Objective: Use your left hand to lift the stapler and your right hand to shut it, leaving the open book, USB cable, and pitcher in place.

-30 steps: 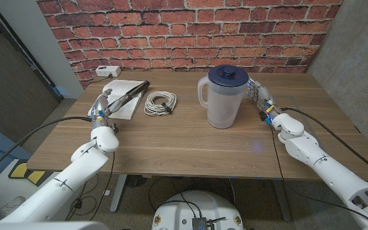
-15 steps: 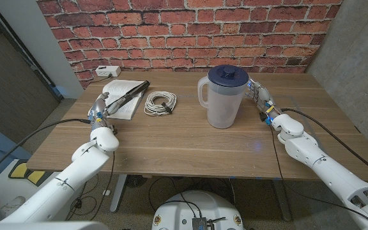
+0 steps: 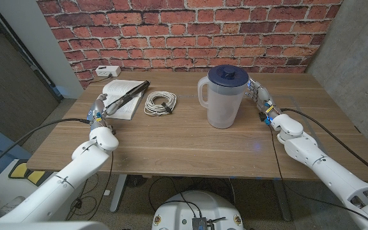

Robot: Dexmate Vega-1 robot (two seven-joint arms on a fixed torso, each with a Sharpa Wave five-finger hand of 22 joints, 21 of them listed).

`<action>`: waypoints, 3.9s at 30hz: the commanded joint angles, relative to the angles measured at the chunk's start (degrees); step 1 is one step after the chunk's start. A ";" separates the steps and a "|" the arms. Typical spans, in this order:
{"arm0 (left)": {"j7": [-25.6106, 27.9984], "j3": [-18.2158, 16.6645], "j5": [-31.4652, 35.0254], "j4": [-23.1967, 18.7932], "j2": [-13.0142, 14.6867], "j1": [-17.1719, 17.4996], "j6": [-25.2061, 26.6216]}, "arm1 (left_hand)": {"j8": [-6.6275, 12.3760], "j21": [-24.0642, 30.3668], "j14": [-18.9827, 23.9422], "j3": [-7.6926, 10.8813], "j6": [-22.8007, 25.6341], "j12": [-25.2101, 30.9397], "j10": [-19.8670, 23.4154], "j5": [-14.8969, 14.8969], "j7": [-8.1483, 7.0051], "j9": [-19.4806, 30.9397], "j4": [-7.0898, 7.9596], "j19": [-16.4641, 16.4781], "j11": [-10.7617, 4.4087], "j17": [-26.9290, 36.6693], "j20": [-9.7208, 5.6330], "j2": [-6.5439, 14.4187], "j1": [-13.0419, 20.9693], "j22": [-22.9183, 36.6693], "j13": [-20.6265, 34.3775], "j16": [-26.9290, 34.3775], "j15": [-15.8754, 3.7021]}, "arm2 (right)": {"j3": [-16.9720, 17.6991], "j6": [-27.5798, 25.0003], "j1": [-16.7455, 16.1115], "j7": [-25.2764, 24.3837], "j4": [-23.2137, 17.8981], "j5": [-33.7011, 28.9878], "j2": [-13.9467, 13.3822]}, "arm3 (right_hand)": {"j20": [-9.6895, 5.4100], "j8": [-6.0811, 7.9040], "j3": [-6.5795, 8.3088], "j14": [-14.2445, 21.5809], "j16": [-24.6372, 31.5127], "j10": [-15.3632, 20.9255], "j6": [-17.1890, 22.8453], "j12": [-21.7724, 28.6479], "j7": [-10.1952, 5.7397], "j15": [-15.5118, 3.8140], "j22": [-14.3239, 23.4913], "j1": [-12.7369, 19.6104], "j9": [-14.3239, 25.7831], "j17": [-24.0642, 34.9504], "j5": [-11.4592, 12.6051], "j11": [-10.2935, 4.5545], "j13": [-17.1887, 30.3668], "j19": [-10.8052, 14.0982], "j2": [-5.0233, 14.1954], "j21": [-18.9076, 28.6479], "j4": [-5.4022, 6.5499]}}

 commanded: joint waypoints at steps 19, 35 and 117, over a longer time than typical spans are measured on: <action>-1.08 0.35 -2.67 1.29 1.05 -0.75 4.67 | -0.43 -1.01 -0.77 -0.18 -0.63 -0.25 -0.34 -0.18 1.05 0.28 -0.29 -0.40 0.98 0.24 0.81 1.06 2.12 0.24 0.61 -0.41 0.21 | -0.34 -0.47 -0.45 -0.41 -1.31 -0.55 -0.18 | -0.11 -0.02 -0.30 0.36 -0.34 0.33 0.26 -0.04 -0.11 -0.38 0.13 -0.27 0.15 0.09 0.21 -0.26 0.29 0.79 0.22 -0.61 -0.19; -2.82 1.53 -4.35 2.12 2.02 -2.23 5.92 | -1.30 -1.56 -1.98 -1.21 -2.92 -0.89 -1.74 -0.38 1.62 0.20 -0.11 -1.17 1.15 0.16 0.83 0.41 2.01 0.23 0.84 -0.85 0.76 | -0.68 -0.85 -0.15 -0.62 -1.38 -0.72 0.18 | -0.08 0.07 -0.40 0.54 -0.35 0.46 0.52 -0.02 -0.17 -0.57 0.13 -0.04 0.15 0.05 0.24 -0.37 0.28 0.97 0.29 -1.11 -0.28; -3.19 6.35 -3.62 5.67 2.89 -9.53 12.11 | 0.91 -0.29 3.40 -2.67 1.83 0.90 3.99 -0.43 3.15 0.57 -0.19 3.60 2.02 0.58 2.83 3.72 5.40 0.46 1.90 1.21 1.42 | -1.15 -1.91 0.00 -0.72 -0.76 -0.73 0.37 | 0.05 -0.01 -0.58 0.67 -0.62 0.60 0.62 -0.10 -0.40 -0.71 0.18 1.38 0.12 -0.06 0.22 -0.43 0.27 2.03 1.39 -3.62 -0.55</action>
